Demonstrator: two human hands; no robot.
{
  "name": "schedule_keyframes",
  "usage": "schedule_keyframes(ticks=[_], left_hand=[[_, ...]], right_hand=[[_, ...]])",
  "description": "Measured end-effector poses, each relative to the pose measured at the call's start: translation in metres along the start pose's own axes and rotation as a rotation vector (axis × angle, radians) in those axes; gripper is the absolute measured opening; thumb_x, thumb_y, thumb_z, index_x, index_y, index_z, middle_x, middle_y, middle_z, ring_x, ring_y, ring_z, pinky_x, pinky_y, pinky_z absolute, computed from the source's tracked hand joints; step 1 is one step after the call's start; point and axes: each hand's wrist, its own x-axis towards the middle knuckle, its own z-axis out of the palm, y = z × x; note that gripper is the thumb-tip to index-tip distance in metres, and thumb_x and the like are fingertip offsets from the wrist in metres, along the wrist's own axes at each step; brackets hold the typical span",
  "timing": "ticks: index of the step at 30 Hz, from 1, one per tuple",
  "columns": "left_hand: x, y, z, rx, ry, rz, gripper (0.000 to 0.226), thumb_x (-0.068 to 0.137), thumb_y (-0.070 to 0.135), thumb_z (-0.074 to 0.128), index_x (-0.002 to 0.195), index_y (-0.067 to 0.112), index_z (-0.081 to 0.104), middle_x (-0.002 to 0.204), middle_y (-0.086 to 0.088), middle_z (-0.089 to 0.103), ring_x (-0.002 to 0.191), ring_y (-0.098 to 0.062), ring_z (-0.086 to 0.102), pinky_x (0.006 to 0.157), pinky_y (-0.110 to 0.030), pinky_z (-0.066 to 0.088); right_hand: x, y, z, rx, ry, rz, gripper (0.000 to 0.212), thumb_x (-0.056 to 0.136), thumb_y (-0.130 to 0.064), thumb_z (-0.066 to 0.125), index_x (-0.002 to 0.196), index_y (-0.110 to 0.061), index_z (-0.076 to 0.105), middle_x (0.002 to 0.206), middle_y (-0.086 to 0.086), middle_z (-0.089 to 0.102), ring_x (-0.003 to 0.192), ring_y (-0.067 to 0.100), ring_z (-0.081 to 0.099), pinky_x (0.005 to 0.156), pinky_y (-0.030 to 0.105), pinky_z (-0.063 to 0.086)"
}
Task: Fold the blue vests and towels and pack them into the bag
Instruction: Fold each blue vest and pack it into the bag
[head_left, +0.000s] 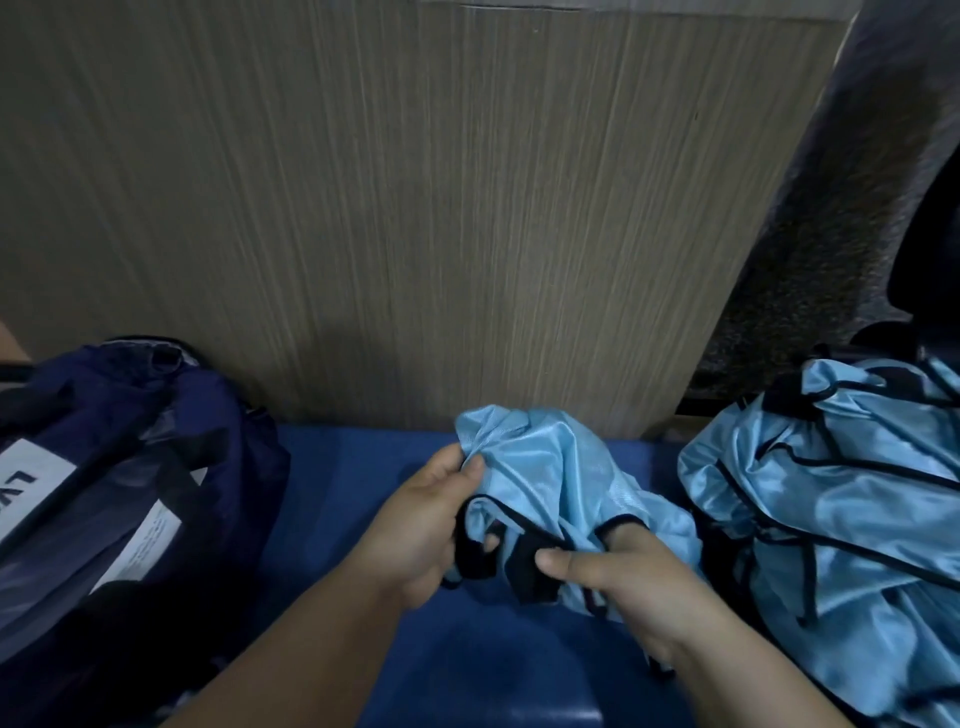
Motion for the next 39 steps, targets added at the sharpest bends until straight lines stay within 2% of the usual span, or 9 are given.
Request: schedule_keyframes(ticks=[3,6,11,18,25,28,33,36,39], left_hand=[[0.000,0.003,-0.001,-0.097,-0.044,-0.021,0.024,0.103,0.018,0.043,0.118,0.015,0.061,0.081,-0.004,0.070,0.059,-0.012,0.064,0.048,-0.024,0.049],[-0.001,0.006,-0.007,-0.181,-0.072,-0.025,0.022,0.100,0.019,0.047,0.117,0.018,0.060,0.098,-0.008,0.071,0.073,-0.016,0.069,0.056,-0.027,0.056],[-0.004,0.005,-0.020,0.001,-0.267,-0.034,0.058,0.085,0.012,0.063,0.137,0.027,0.042,0.126,-0.015,0.065,0.115,-0.032,0.063,0.087,-0.043,0.056],[0.008,0.012,-0.034,-0.042,0.132,0.193,0.052,0.088,-0.010,0.057,0.132,0.017,0.052,0.114,-0.018,0.069,0.098,-0.031,0.070,0.077,-0.038,0.059],[0.011,0.035,-0.066,-0.018,0.551,0.309,0.040,0.088,-0.011,0.052,0.112,0.019,0.063,0.108,-0.011,0.070,0.092,-0.025,0.068,0.070,-0.030,0.055],[0.012,0.034,-0.068,-0.046,0.592,0.283,0.060,0.091,-0.008,0.051,0.142,0.024,0.043,0.114,-0.005,0.065,0.088,-0.017,0.068,0.081,-0.038,0.056],[0.006,0.034,-0.060,-0.050,0.490,0.361,0.068,0.095,-0.004,0.053,0.149,0.031,0.031,0.131,-0.003,0.061,0.107,-0.013,0.066,0.097,-0.034,0.050],[0.004,0.036,-0.056,0.004,0.382,0.387,0.073,0.096,-0.002,0.052,0.151,0.037,0.024,0.132,0.006,0.058,0.110,-0.010,0.065,0.095,-0.032,0.050],[0.003,0.029,-0.053,0.199,0.225,0.193,0.072,0.097,0.008,0.053,0.150,0.042,0.019,0.142,0.007,0.048,0.115,-0.011,0.060,0.093,-0.031,0.050]], right_hand=[[0.001,-0.002,-0.004,0.002,0.147,-0.004,0.040,0.059,-0.013,0.087,0.094,-0.003,0.073,0.097,0.017,0.074,0.094,0.035,0.071,0.093,0.052,0.052],[0.000,-0.012,-0.007,0.188,0.230,-0.016,0.026,0.065,-0.022,0.075,0.075,0.000,0.068,0.089,0.023,0.071,0.084,0.036,0.071,0.081,0.045,0.056],[0.001,-0.019,-0.010,0.405,0.245,-0.060,0.030,0.093,-0.023,0.054,0.106,0.000,0.067,0.105,0.019,0.073,0.096,0.033,0.071,0.092,0.051,0.050],[0.000,-0.027,-0.029,0.367,0.318,-0.138,0.040,0.081,-0.033,0.062,0.106,-0.003,0.069,0.104,0.013,0.074,0.097,0.026,0.071,0.082,0.041,0.058],[-0.004,-0.035,-0.049,0.205,0.318,-0.096,0.063,0.069,-0.043,0.076,0.115,0.000,0.065,0.109,0.017,0.072,0.101,0.030,0.070,0.101,0.050,0.046],[-0.004,-0.034,-0.050,0.162,0.307,-0.139,0.050,0.072,-0.037,0.073,0.108,-0.003,0.068,0.106,0.014,0.073,0.099,0.027,0.071,0.101,0.049,0.047],[-0.004,-0.029,-0.053,0.094,0.336,-0.341,0.090,0.038,-0.059,0.092,0.116,-0.021,0.067,0.116,0.004,0.071,0.108,0.023,0.068,0.090,0.040,0.056],[-0.003,-0.027,-0.061,-0.115,0.420,-0.369,0.070,0.054,-0.059,0.087,0.116,-0.040,0.060,0.119,-0.012,0.069,0.109,0.010,0.065,0.092,0.037,0.052],[-0.001,-0.026,-0.066,-0.280,0.484,-0.147,0.026,0.080,-0.037,0.076,0.100,-0.028,0.063,0.105,-0.006,0.071,0.095,0.012,0.067,0.087,0.037,0.053]])
